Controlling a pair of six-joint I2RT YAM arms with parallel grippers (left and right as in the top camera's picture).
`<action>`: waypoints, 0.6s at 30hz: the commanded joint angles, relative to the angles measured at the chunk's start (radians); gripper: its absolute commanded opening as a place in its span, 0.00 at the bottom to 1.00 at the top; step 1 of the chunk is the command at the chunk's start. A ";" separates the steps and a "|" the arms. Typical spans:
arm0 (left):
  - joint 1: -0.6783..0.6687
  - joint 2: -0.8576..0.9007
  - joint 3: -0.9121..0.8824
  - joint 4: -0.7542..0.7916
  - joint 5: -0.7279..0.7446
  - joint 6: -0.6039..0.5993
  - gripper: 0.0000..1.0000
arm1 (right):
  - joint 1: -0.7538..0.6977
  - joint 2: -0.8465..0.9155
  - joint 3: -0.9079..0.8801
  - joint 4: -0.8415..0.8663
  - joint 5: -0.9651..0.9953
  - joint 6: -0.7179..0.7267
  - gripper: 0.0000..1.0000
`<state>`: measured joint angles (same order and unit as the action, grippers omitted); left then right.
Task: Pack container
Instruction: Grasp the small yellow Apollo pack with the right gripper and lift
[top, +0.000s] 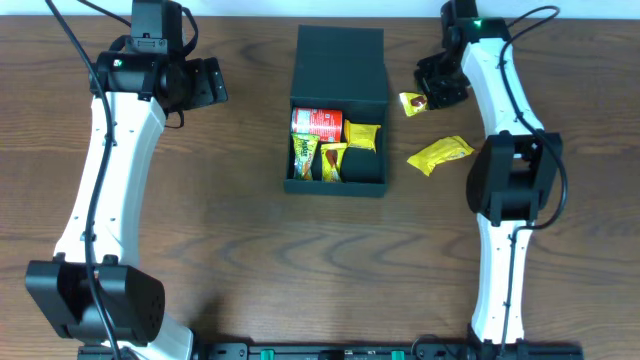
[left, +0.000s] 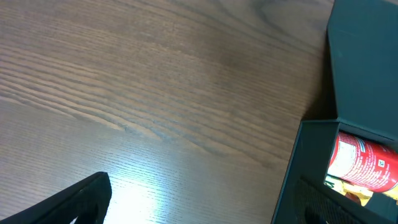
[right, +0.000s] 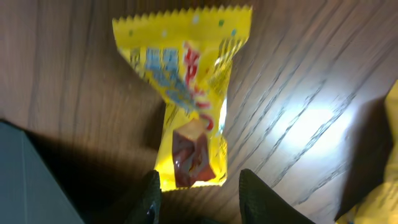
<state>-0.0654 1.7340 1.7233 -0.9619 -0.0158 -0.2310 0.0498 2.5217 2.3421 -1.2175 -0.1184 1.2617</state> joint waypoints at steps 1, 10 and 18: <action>0.004 0.007 -0.002 0.002 -0.018 0.011 0.94 | -0.025 0.006 0.011 0.000 0.018 -0.023 0.41; 0.004 0.007 -0.002 0.014 -0.018 0.010 0.95 | -0.035 0.039 0.011 0.003 0.001 -0.066 0.36; 0.004 0.007 -0.002 0.013 -0.018 0.010 0.95 | -0.035 0.043 0.011 0.014 0.002 -0.074 0.32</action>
<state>-0.0654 1.7340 1.7233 -0.9455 -0.0158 -0.2310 0.0166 2.5462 2.3421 -1.2068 -0.1200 1.2015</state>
